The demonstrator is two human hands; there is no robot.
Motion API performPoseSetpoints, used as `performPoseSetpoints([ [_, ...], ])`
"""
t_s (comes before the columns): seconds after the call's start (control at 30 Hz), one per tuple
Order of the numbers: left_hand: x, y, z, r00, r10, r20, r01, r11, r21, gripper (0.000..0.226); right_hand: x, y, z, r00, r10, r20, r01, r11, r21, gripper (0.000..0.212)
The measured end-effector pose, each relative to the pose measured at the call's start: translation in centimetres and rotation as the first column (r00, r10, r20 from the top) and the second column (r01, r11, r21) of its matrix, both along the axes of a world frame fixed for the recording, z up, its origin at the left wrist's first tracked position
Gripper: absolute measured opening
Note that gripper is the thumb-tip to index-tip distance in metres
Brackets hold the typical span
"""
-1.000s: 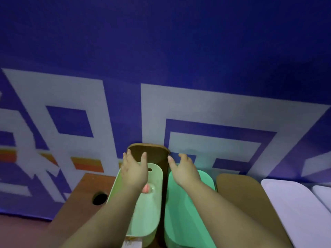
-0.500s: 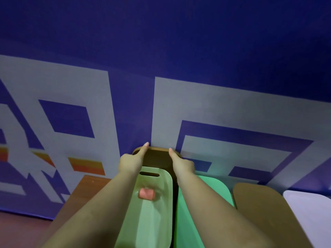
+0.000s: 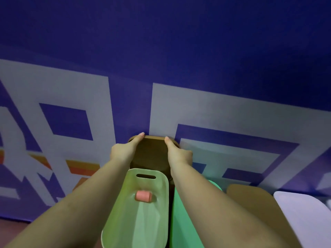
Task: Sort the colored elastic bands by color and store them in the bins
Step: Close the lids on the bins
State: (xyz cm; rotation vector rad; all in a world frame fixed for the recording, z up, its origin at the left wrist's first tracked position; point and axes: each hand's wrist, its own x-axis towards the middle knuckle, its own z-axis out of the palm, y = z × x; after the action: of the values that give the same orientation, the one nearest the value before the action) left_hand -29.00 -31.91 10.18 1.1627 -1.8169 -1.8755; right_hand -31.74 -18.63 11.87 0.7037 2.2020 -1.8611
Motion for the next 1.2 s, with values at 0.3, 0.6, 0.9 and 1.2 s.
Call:
performPoseSetpoints([
  [0.3, 5.1, 0.1, 6.9, 0.968, -0.214, -0.135, 0.213, 0.977, -0.023, 0.062, 4.0, 1.9, 5.0, 0.961, 0.173, -0.215, -0.152, 0.982, 0.111, 0.060],
  [0.6, 13.1, -1.0, 4.2, 0.908, -0.415, -0.062, 0.413, 0.910, -0.042, 0.030, 11.2, 4.5, 2.6, 0.934, 0.320, -0.160, -0.269, 0.922, 0.277, 0.057],
  [0.9, 17.9, 1.2, -3.0, 0.924, -0.383, 0.010, 0.381, 0.915, -0.135, 0.037, 16.5, 6.3, -4.8, 0.831, 0.557, -0.011, -0.483, 0.731, 0.482, 0.074],
  [1.2, 19.6, 1.2, -7.9, 0.852, -0.490, 0.186, 0.524, 0.800, -0.294, 0.055, 17.3, 6.8, -9.2, 0.659, 0.733, 0.169, -0.582, 0.355, 0.732, 0.081],
])
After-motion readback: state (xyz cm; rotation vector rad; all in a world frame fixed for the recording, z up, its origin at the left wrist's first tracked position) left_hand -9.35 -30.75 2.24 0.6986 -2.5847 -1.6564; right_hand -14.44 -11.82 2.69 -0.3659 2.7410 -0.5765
